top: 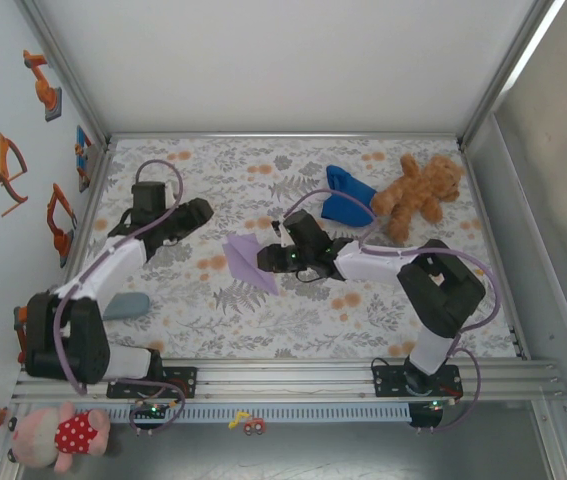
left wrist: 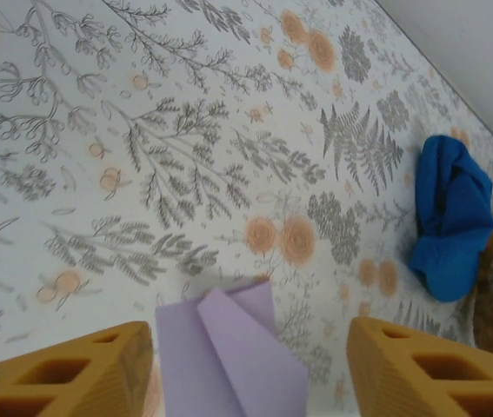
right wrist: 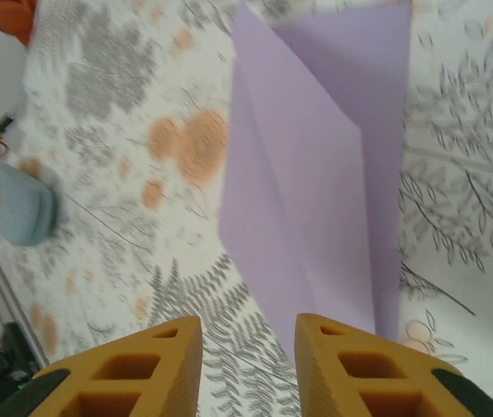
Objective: Fold a paper plane with a square sheet of paper (pick it up from the middle)
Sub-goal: Fourth fold the wing at the center of the table.
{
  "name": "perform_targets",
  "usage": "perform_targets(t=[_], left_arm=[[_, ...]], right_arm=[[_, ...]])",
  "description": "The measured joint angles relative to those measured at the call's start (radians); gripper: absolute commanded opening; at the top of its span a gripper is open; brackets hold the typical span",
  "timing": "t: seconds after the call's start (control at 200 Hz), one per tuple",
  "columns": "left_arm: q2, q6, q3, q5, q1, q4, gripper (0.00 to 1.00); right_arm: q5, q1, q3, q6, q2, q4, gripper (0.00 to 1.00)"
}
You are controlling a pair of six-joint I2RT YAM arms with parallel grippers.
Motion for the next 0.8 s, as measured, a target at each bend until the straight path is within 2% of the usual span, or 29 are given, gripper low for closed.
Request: perform_targets(t=[0.07,0.16,0.225,0.346,0.596,0.796], left_arm=[[-0.116,-0.016,-0.058,-0.027,-0.002,-0.056,0.89],[-0.245,-0.037,-0.108,-0.058,-0.002,-0.123,1.00],[-0.327,-0.039,-0.129,-0.073,-0.002,-0.169,0.96],[-0.403,-0.040,-0.157,-0.085,-0.002,-0.203,0.96],[-0.392,-0.064,-0.209,-0.068,-0.003,-0.180,0.96],[-0.392,-0.098,-0.251,-0.033,-0.005,-0.092,0.96]], right_arm=[[0.012,-0.003,-0.012,-0.002,-0.018,0.023,0.55],[0.016,-0.009,-0.012,-0.011,-0.017,0.022,0.55],[0.016,-0.014,-0.011,-0.024,-0.013,0.019,0.55],[0.006,-0.032,0.017,-0.061,0.014,-0.009,0.53],[-0.063,-0.103,0.130,-0.153,0.108,-0.082,0.49],[-0.107,-0.109,0.185,-0.224,0.171,-0.097,0.43]])
